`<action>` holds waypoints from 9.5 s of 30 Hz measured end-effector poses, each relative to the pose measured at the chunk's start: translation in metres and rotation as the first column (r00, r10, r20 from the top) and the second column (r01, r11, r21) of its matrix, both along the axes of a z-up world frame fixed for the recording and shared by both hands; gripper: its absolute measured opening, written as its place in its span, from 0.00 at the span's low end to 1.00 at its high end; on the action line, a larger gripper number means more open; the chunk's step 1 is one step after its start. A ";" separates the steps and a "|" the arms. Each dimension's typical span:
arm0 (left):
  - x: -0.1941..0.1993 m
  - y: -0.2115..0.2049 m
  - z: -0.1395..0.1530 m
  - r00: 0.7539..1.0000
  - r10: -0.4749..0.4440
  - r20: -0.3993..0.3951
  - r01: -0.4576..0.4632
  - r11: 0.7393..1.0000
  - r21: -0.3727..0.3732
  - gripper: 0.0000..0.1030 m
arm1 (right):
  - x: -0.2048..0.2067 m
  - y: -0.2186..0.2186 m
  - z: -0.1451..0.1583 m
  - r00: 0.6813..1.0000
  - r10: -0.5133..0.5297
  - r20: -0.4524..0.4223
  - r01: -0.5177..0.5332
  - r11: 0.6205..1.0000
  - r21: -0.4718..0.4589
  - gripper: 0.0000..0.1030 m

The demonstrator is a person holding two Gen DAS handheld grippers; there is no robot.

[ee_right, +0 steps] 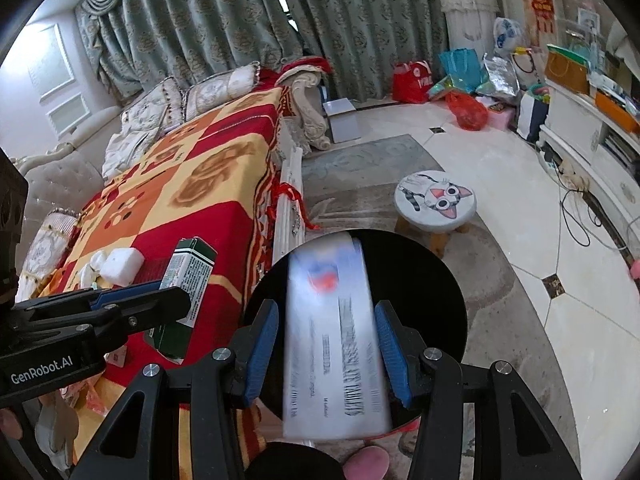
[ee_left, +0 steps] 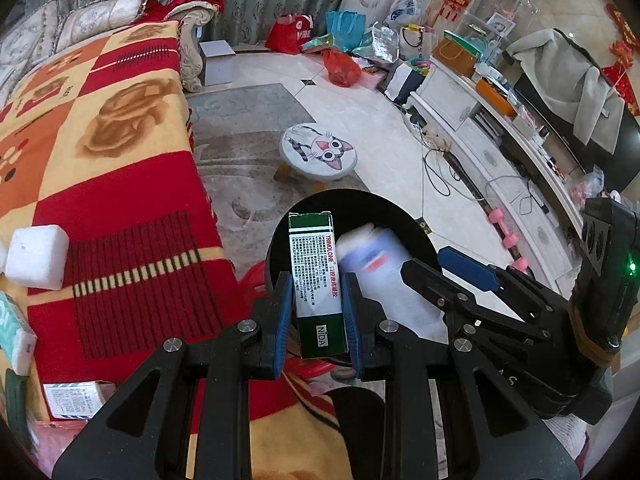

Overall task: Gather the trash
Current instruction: 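Open the right tool to drop the white box while the left drops the green-white box, then move both open tools back over the trash on the bed, then grasp the white tissue with the left tool while the right grasps the white foam block, then carry the tissue and foam block in both tools over the black bin, then open both tools to drop the tissue and foam block into the bin, then move both open tools back over the remaining trash on the bed, then grasp the orange snack bar with the left tool while the right grasps the white barcode box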

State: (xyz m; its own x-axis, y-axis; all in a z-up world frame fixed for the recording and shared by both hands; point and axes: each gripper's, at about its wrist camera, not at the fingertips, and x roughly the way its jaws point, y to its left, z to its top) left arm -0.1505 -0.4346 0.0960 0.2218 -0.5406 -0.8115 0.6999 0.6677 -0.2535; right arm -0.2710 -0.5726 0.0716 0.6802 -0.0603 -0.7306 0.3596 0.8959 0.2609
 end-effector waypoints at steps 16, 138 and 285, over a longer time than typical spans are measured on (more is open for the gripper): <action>0.000 -0.009 -0.001 0.999 -0.020 -0.028 0.018 0.997 -0.069 0.55 | -0.004 -0.016 -0.002 0.997 -0.074 -0.031 0.075 0.997 0.028 0.49; 0.029 0.187 0.041 0.951 0.278 0.133 -0.274 0.960 -0.051 0.33 | 0.068 0.160 0.044 0.959 0.278 0.045 -0.275 0.960 -0.060 0.71; 0.036 0.261 0.013 0.903 0.423 0.077 -0.426 0.904 0.041 0.56 | 0.085 0.203 0.012 0.923 0.383 -0.036 -0.384 0.924 0.001 0.78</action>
State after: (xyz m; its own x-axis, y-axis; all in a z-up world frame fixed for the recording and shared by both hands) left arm -0.1148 -0.1740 0.1086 0.4730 -0.3381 -0.8136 0.3606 0.9168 -0.1713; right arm -0.1863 -0.3691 0.0832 0.6264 0.1955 -0.7546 -0.0030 0.9686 0.2484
